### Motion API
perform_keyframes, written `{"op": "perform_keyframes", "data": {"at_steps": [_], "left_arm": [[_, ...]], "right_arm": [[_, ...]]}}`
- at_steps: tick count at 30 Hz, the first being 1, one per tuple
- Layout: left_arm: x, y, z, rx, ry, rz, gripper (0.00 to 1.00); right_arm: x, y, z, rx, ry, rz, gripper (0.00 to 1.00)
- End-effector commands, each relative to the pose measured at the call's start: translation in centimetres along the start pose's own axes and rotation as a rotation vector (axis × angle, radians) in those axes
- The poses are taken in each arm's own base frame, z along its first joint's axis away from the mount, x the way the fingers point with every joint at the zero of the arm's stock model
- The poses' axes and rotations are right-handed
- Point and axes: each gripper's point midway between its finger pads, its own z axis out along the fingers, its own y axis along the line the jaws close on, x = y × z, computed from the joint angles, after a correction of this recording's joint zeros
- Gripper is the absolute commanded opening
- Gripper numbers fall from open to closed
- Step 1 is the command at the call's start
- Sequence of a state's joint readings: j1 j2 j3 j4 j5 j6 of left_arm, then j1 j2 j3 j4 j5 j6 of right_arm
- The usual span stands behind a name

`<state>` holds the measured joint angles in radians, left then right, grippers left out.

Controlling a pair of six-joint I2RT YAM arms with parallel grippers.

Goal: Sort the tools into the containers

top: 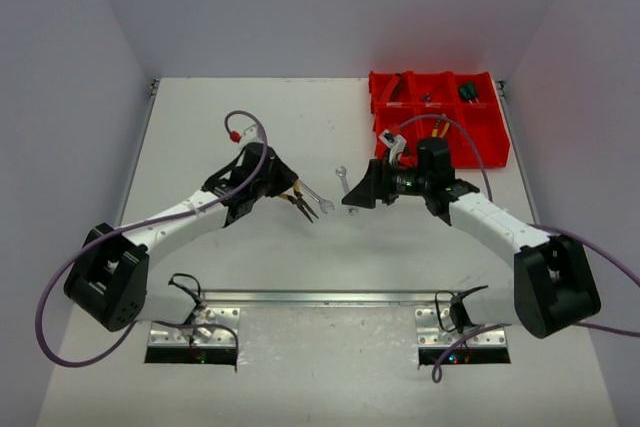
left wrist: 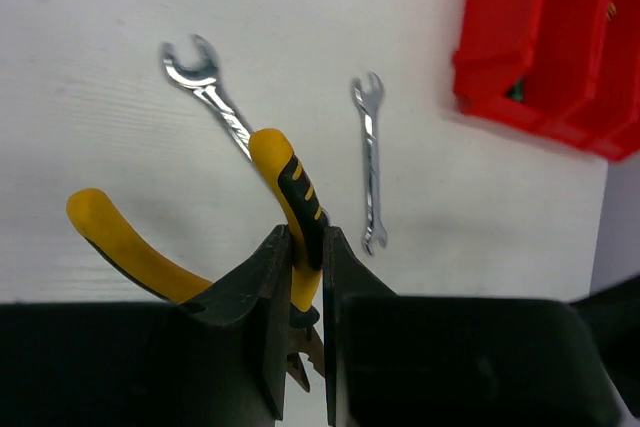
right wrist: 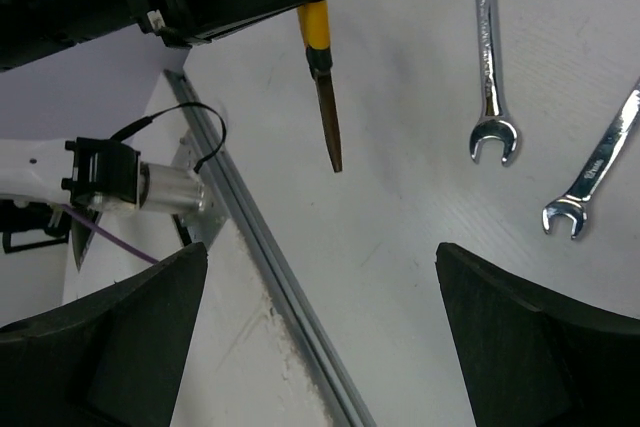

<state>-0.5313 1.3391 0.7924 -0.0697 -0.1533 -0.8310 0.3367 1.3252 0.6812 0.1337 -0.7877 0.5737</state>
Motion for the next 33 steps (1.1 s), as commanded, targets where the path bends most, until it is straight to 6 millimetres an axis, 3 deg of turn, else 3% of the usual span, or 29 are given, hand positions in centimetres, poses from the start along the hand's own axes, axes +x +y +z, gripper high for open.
{"op": "perform_keyframes", "data": {"at_steps": [1, 4, 7, 11, 18, 24, 26, 28, 31, 33], "left_arm": [[0.6, -11.7, -4.1, 0.461, 0.018, 0.264, 0.0], [2.6, -14.7, -6.3, 0.592, 0.02, 0.409, 0.0], [3.4, -15.5, -6.9, 0.626, 0.013, 0.431, 0.0], [3.2, -16.2, -6.7, 0.629, 0.011, 0.393, 0.0], [2.7, -19.1, -7.7, 0.688, -0.018, 0.348, 0.0], [2.2, -20.8, -7.7, 0.683, -0.024, 0.313, 0.0], [2.4, -21.5, -8.0, 0.694, -0.013, 0.31, 0.0], [2.8, -21.8, -7.9, 0.695, 0.0, 0.31, 0.0], [3.9, -22.2, -7.9, 0.699, 0.029, 0.311, 0.0], [4.1, -22.0, -7.7, 0.685, 0.03, 0.313, 0.0]], "right_arm": [[-1.4, 1.7, 1.2, -0.043, -0.01, -0.08, 0.82], [-1.6, 0.6, 1.3, 0.031, -0.033, -0.042, 0.74], [-1.9, 0.7, 1.0, 0.051, -0.058, -0.05, 0.72], [-1.4, 2.5, 0.7, 0.004, -0.056, -0.085, 0.68], [-1.1, 3.7, 0.0, -0.018, -0.114, -0.072, 0.54], [-0.9, 3.4, 0.1, 0.022, -0.138, -0.075, 0.5], [-1.1, 3.1, 0.1, 0.037, -0.152, -0.075, 0.44], [-1.4, 3.2, 0.1, 0.039, -0.161, -0.081, 0.3], [-1.8, 3.3, -0.1, 0.049, -0.174, -0.091, 0.0], [-2.0, 3.4, -0.2, 0.051, -0.186, -0.099, 0.0]]}}
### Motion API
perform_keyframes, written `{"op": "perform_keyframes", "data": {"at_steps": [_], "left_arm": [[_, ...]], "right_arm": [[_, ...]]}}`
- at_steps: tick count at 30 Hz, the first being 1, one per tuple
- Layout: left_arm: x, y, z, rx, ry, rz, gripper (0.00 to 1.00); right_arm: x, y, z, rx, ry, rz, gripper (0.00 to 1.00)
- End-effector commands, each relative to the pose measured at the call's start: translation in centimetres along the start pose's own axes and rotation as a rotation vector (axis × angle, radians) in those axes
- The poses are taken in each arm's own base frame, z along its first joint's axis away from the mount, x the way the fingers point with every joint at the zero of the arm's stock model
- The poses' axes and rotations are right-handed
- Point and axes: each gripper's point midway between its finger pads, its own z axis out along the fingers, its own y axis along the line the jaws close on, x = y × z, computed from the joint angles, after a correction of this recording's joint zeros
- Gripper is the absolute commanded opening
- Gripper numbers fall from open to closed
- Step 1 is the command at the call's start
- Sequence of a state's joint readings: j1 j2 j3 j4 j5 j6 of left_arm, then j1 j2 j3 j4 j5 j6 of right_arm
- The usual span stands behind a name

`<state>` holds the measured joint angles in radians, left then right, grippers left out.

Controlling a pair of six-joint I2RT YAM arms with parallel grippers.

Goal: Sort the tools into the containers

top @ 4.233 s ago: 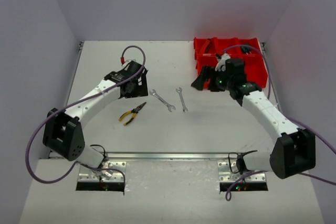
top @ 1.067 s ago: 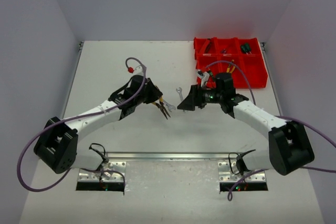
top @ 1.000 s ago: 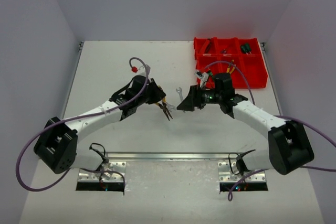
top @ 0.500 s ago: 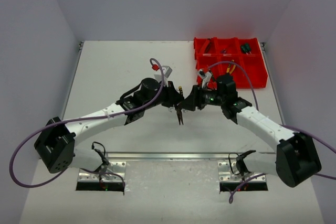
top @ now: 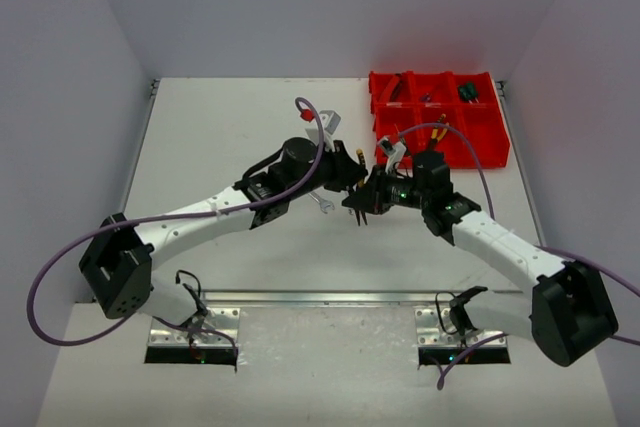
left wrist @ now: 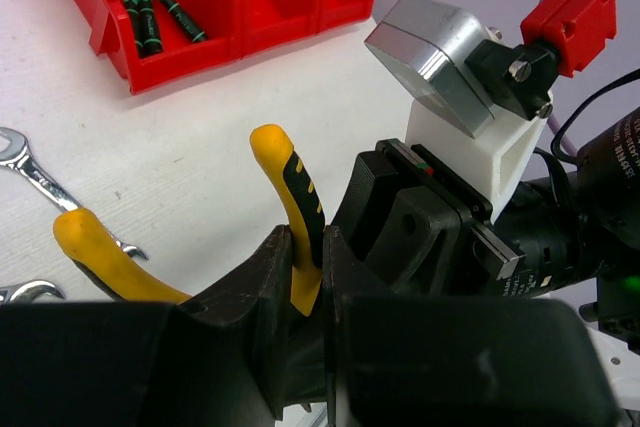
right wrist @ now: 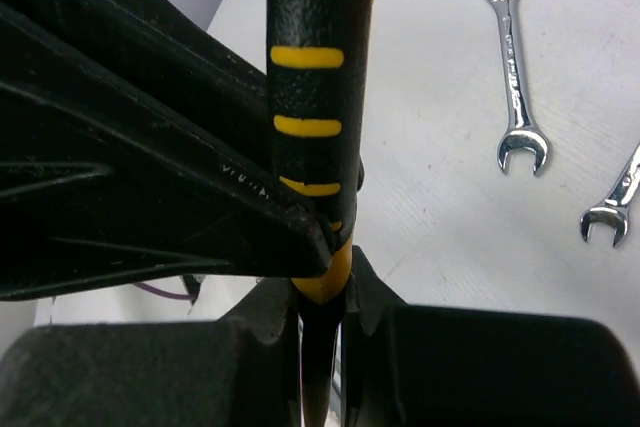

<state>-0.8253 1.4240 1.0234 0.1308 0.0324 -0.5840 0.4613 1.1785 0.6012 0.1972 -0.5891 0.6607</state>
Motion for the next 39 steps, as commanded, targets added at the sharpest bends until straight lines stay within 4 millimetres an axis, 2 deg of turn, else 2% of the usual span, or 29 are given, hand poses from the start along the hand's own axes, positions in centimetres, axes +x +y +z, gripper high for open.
{"op": "perform_keyframes", "data": {"at_steps": [1, 2, 3, 4, 5, 8, 9, 12, 14, 16, 17, 19, 21, 23, 26, 28, 30, 31, 34, 35, 38, 39], "left_arm": [[-2.1, -3.7, -0.1, 0.081, -0.063, -0.014, 0.0], [-2.1, -3.5, -0.1, 0.069, -0.062, -0.013, 0.09], [-2.2, -3.4, -0.1, 0.064, -0.064, -0.004, 0.22], [-2.6, -3.2, -0.2, 0.043, -0.081, -0.004, 0.52], [-2.8, -3.1, -0.3, 0.036, -0.088, -0.003, 0.67], [-4.6, -3.5, -0.7, 0.017, -0.137, 0.009, 0.97], [-5.4, -3.7, -0.8, 0.011, -0.158, 0.012, 1.0], [-9.0, -3.8, -2.0, -0.084, -0.23, 0.019, 1.0], [-13.4, -2.9, -4.9, -0.238, -0.349, -0.012, 1.0], [-15.5, -2.1, -7.5, -0.338, -0.411, -0.047, 1.0], [-16.5, -1.6, -9.6, -0.39, -0.443, -0.057, 1.0], [-16.3, -0.9, -11.9, -0.416, -0.452, -0.052, 1.0], [-15.1, -0.1, -13.5, -0.417, -0.437, -0.029, 1.0], [-14.2, 0.5, -15.4, -0.406, -0.428, 0.003, 1.0], [-10.7, 3.5, -16.9, -0.478, -0.354, 0.053, 1.0], [-8.6, 5.2, -17.8, -0.52, -0.303, 0.083, 1.0], [-7.7, 6.0, -19.3, -0.529, -0.284, 0.104, 1.0], [-7.6, 6.1, -20.2, -0.518, -0.295, 0.112, 1.0], [-6.3, 8.2, -22.0, -0.571, -0.308, 0.148, 1.0], [-5.9, 8.7, -22.5, -0.587, -0.304, 0.147, 1.0], [-5.2, 9.1, -23.1, -0.605, -0.275, 0.143, 1.0], [-5.0, 9.3, -23.3, -0.615, -0.264, 0.141, 1.0]], "right_arm": [[-2.5, 0.3, -0.5, 0.018, -0.114, -0.057, 0.0], [-2.8, 0.7, -0.8, 0.014, -0.137, -0.07, 0.0], [-2.9, 0.6, -1.0, 0.021, -0.15, -0.074, 0.0], [-2.9, 0.4, -1.1, 0.031, -0.16, -0.074, 0.0], [-3.0, 0.5, -1.2, 0.031, -0.166, -0.078, 0.0], [-3.1, 0.5, -1.4, 0.039, -0.179, -0.085, 0.0], [-3.1, 0.3, -1.4, 0.045, -0.182, -0.084, 0.0], [-3.2, -1.1, -1.5, 0.111, -0.195, -0.069, 0.0], [-4.9, -3.6, -2.5, 0.243, -0.232, -0.052, 0.0], [-6.5, -6.2, -3.9, 0.352, -0.261, -0.025, 0.0], [-8.0, -8.3, -5.2, 0.427, -0.289, -0.003, 0.0], [-9.1, -10.9, -6.7, 0.525, -0.3, 0.025, 0.0], [-12.1, -14.8, -9.0, 0.682, -0.355, 0.039, 0.0], [-13.2, -18.1, -11.2, 0.813, -0.368, 0.076, 0.0], [-15.4, -22.7, -13.5, 0.983, -0.391, 0.132, 0.0], [-17.9, -24.4, -15.1, 1.057, -0.422, 0.132, 0.0], [-17.6, -27.2, -14.8, 1.11, -0.368, 0.171, 0.0], [-17.8, -27.9, -14.8, 1.125, -0.365, 0.177, 0.0], [-20.8, -30.5, -14.7, 1.18, -0.368, 0.162, 0.0], [-21.3, -31.6, -14.4, 1.2, -0.344, 0.164, 0.0], [-21.1, -34.3, -13.8, 1.265, -0.268, 0.183, 0.0], [-22.1, -34.4, -13.9, 1.268, -0.284, 0.176, 0.0]]}}
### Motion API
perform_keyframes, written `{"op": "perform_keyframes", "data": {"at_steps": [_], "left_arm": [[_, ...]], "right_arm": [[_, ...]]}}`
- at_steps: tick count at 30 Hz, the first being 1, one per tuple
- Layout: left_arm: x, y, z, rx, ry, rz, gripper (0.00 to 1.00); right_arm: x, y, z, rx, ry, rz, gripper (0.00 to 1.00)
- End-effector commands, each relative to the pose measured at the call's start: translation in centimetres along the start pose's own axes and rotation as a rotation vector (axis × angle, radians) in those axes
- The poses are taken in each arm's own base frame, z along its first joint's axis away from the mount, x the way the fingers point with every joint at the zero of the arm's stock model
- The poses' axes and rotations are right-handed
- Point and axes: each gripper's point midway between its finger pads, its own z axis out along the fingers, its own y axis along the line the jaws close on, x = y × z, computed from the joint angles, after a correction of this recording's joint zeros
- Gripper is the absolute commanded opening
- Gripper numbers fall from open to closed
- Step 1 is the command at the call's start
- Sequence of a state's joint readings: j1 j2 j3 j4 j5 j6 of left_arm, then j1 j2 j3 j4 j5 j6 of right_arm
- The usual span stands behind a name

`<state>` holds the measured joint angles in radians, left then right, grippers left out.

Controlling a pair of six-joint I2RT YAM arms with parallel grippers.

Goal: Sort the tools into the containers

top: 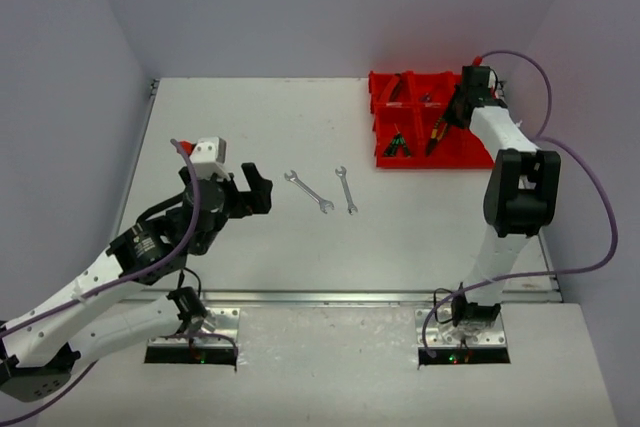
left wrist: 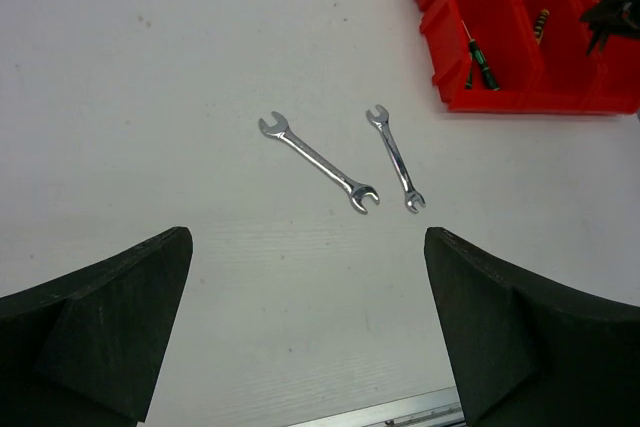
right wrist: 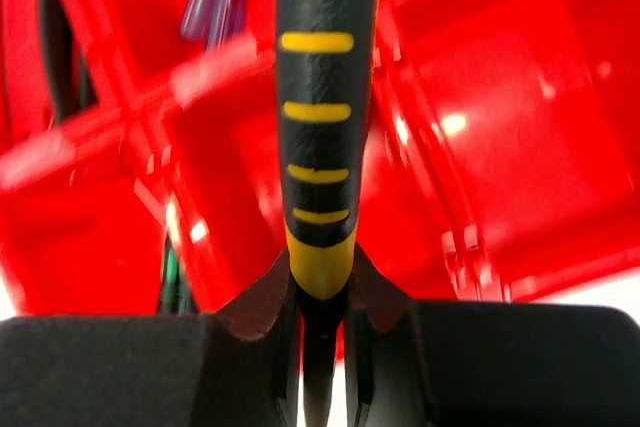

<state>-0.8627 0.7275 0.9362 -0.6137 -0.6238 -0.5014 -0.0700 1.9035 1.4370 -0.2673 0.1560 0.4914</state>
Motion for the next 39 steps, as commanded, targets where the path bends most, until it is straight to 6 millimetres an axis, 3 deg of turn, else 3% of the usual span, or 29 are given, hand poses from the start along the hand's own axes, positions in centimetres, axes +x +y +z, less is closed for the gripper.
{"op": "perform_keyframes", "data": {"at_steps": [1, 8, 17, 24, 27, 32, 35, 39], "left_arm": [[-0.3, 1.5, -1.1, -0.047, 0.005, 0.017, 1.0], [1.8, 3.2, -1.2, -0.105, 0.061, 0.05, 1.0], [1.9, 3.6, -1.5, -0.092, 0.032, 0.015, 1.0], [2.2, 3.6, -1.5, -0.086, 0.038, 0.015, 1.0], [2.2, 3.6, -1.5, -0.083, 0.036, 0.012, 1.0], [2.3, 3.5, -1.4, -0.084, 0.041, 0.017, 1.0], [2.3, 3.5, -1.4, -0.082, 0.043, 0.019, 1.0], [2.4, 3.5, -1.4, -0.082, 0.042, 0.019, 1.0]], "right_arm": [[-4.4, 0.0, 1.2, 0.076, -0.082, -0.031, 0.0], [-3.8, 0.6, 3.3, 0.087, -0.05, -0.045, 0.0], [-0.9, 1.0, 1.8, 0.082, -0.036, -0.033, 0.0], [0.8, 0.9, 3.3, 0.091, 0.021, -0.038, 0.01], [0.6, 1.1, 3.3, 0.084, 0.023, -0.036, 0.15], [0.5, 1.4, 3.3, 0.072, 0.034, -0.039, 0.24], [0.4, 1.5, 3.1, 0.066, 0.032, -0.038, 0.43], [0.1, 1.8, 2.8, 0.057, 0.034, -0.038, 0.52]]}}
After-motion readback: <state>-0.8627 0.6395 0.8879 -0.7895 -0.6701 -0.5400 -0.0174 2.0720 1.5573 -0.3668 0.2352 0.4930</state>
